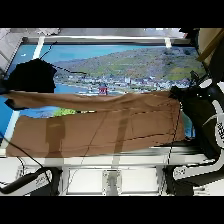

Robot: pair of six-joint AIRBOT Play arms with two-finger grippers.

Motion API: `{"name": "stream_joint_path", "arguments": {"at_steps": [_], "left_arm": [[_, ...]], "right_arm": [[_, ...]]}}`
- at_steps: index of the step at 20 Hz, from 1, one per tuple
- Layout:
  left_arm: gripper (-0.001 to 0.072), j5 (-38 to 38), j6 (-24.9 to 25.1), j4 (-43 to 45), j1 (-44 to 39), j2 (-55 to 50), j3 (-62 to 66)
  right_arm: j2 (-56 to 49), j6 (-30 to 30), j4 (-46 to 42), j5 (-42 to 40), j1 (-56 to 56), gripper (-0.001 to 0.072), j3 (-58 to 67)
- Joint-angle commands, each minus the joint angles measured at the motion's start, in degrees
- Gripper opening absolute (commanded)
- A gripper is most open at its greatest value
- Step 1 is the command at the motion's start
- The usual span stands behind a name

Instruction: Fold the clothes and pants, and hang the long-sleeved shirts on hangers.

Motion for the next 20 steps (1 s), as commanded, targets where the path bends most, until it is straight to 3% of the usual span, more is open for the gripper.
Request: {"name": "stream_joint_path", "arguments": {"at_steps": [1,6,11,13,16,20], "left_arm": [[0.0013,-3.0,0.7,1.6,3.0,4.5,0.0],[0.0013,0.5,0.0,1.3,3.6,-3.7,0.0],[0.0013,26.1,-9.6,1.3,3.1,-9.2,0.2],[0.0013,31.8,-11.2,1.3,2.7,-8.8,1.8],[0.0013,27.8,-11.1,1.7,4.0,-6.8,2.3],[0.0013,13.6,-3.6,1.6,11.2,-6.1,-6.0]], "right_arm": [[0.0,-0.4,2.5,-1.2,0.0,0.0032,0.1],[0.0,-2.3,4.4,-5.9,2.2,0.0031,1.2],[0.0,-0.9,4.0,-6.8,2.0,0.0031,1.2],[0.0,-0.3,4.0,-6.2,2.0,0.0031,1.2],[0.0,0.0,3.8,-4.7,2.0,0.0031,1.2],[0.0,0.0,0.9,-2.3,2.0,0.0031,1.2]]}}
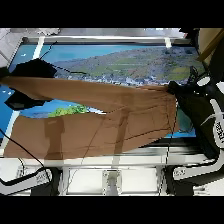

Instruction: Fold the clothes and pants, and hang the long-sleeved shirts on hangers.

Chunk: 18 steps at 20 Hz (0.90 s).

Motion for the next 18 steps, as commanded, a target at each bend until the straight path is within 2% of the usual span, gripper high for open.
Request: {"name": "stream_joint_path", "arguments": {"at_steps": [1,4,6,7,8,9,11,13,14,16,17,18], "left_arm": [[0.0013,-7.5,5.6,0.0,6.3,0.4,-9.6],[0.0014,-0.2,5.5,-1.0,10.0,-0.3,-20.6],[0.0030,2.9,4.4,-1.4,10.0,-1.9,-22.9],[0.0274,3.3,4.4,-1.5,9.8,-2.8,-22.8],[0.0681,4.1,4.4,-1.4,9.6,-2.9,-22.8],[0.0687,4.8,4.0,-1.4,9.6,-2.6,-22.2],[0.0688,5.0,3.7,-1.4,9.7,-2.0,-18.4],[0.0686,5.4,1.3,-2.0,9.8,-1.9,-13.7],[0.0661,5.6,2.2,-4.4,9.8,-2.5,-11.7],[0.0491,5.4,7.0,-12.7,9.8,-5.1,-9.4],[0.0449,4.5,10.3,-17.9,9.8,-7.5,-8.4],[0.0450,3.1,12.9,-21.9,9.8,-9.8,-7.6]], "right_arm": [[0.0,0.2,-2.7,2.6,0.0,0.0031,0.0],[0.0,0.2,-2.6,4.5,0.2,0.0032,0.0],[0.0,0.2,-1.8,5.8,0.2,0.0032,0.0],[0.0,0.2,-1.6,6.4,0.2,0.0051,0.0],[0.0,0.3,-1.2,7.3,0.2,0.0207,0.1],[0.0,0.3,-0.4,8.4,0.1,0.0385,0.1],[0.0,0.3,-0.7,11.2,0.1,0.0395,1.4],[0.0,0.4,-0.5,12.6,0.1,0.0395,4.6],[0.0,0.5,-0.4,12.5,0.2,0.0396,6.2],[0.0,0.8,0.1,12.6,0.2,0.0395,9.3],[0.0,1.7,0.1,12.7,0.2,0.0395,10.4],[0.0,1.7,0.0,13.3,0.2,0.0395,11.4]]}}
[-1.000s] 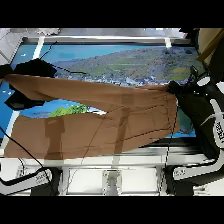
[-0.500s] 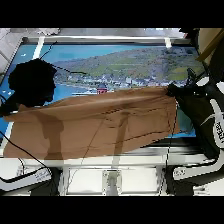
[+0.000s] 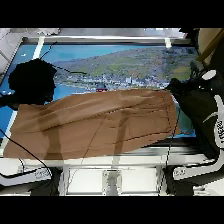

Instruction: Fold the clothes and pants, and hang the long-sleeved shirts on hangers.

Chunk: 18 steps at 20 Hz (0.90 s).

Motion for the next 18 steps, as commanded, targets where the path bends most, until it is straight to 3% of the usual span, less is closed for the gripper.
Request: {"name": "stream_joint_path", "arguments": {"at_steps": [1,3,4,8,14,15,17,18], "left_arm": [[0.0494,-3.9,8.2,-14.6,0.1,-6.8,3.9],[0.0692,-7.6,8.3,-17.8,0.1,-11.5,5.9],[0.0711,-8.2,7.9,-19.1,0.1,-13.4,7.0],[0.0710,-6.1,-0.3,-20.0,0.3,-16.5,10.0],[0.0692,-7.2,-0.4,-20.0,0.5,-16.8,10.3],[0.0566,-7.2,-0.4,-20.0,0.5,-16.8,10.3],[0.0199,-6.8,-0.4,-20.0,0.5,-16.8,10.3],[0.0067,-6.6,-0.3,-20.0,0.5,-16.8,10.3]], "right_arm": [[0.0,0.8,0.3,1.9,0.1,0.0395,3.8],[0.0,0.8,0.3,2.6,0.1,0.0395,4.0],[0.0,0.8,0.2,3.0,0.1,0.0395,4.0],[0.0,0.8,0.2,3.4,0.1,0.0394,4.0],[0.0,0.9,0.2,3.7,0.1,0.0394,4.0],[0.0,1.0,0.2,3.7,0.1,0.0393,4.0],[0.0,1.0,0.2,3.6,0.1,0.0393,4.0],[0.0,1.1,0.2,3.6,0.1,0.0393,4.0]]}}
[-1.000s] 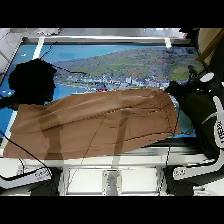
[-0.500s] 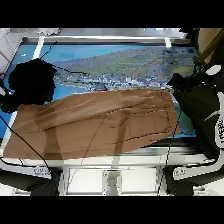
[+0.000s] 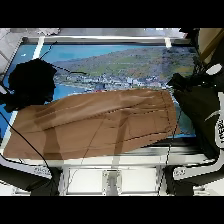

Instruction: Fold the clothes and pants, and hang the long-sleeved shirts on hangers.

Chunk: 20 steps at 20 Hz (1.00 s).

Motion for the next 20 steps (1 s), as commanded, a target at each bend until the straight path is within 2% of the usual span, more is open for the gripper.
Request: {"name": "stream_joint_path", "arguments": {"at_steps": [1,3,11,16,20], "left_arm": [[0.0040,0.5,0.0,-0.1,0.1,-0.1,0.2],[0.0015,0.4,0.0,-0.1,0.2,0.2,0.5],[0.0014,1.3,0.0,-0.1,-0.3,7.1,9.1],[0.0014,1.3,-0.1,0.4,-0.6,7.0,10.0],[0.0014,1.8,-0.5,3.4,-0.6,7.0,10.0]], "right_arm": [[0.0,0.2,0.0,0.1,0.1,0.0393,0.1],[0.0,0.2,0.0,0.0,0.0,0.0393,0.1],[0.0,0.0,-2.8,-1.4,0.0,0.0393,0.1],[-0.2,0.1,-3.3,-6.0,0.0,0.0393,0.1],[-3.6,0.9,-3.5,-6.1,0.0,0.0401,0.1]]}}
